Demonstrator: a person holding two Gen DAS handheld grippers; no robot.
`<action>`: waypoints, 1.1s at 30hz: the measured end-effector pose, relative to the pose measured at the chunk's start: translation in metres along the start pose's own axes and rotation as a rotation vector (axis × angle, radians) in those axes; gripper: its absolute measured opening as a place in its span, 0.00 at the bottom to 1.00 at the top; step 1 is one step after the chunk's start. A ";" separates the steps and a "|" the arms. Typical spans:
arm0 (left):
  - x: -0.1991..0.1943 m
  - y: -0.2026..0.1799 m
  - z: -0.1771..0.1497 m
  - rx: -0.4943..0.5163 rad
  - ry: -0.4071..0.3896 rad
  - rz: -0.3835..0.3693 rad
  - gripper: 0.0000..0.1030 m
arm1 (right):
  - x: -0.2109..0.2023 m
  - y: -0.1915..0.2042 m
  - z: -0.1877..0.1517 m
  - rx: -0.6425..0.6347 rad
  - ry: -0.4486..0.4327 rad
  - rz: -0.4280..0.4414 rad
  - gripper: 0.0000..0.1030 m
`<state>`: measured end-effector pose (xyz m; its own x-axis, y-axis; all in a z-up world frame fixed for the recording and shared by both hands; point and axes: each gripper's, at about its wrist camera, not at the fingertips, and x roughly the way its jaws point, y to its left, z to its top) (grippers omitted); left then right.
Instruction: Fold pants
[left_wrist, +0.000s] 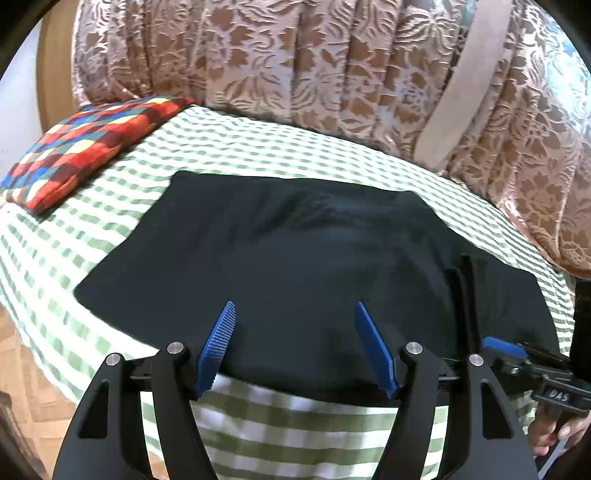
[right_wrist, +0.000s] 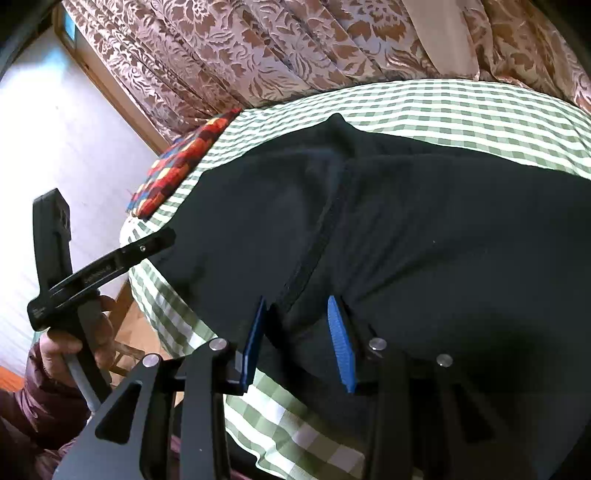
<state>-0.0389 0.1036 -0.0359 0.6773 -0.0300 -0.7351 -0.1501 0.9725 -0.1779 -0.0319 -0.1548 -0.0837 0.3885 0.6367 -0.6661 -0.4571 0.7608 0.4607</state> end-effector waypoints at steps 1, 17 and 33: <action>-0.002 0.002 0.000 -0.003 -0.005 0.007 0.64 | 0.000 0.000 0.000 0.000 0.000 0.004 0.37; -0.023 0.070 -0.009 -0.223 0.024 -0.001 0.77 | 0.002 0.005 0.001 -0.018 -0.019 0.044 0.59; 0.013 0.173 -0.015 -0.851 0.055 -0.211 0.59 | 0.003 0.007 -0.001 -0.040 -0.029 0.046 0.64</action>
<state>-0.0666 0.2680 -0.0862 0.7192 -0.2224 -0.6583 -0.5266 0.4436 -0.7252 -0.0349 -0.1478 -0.0828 0.3888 0.6749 -0.6272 -0.5062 0.7253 0.4666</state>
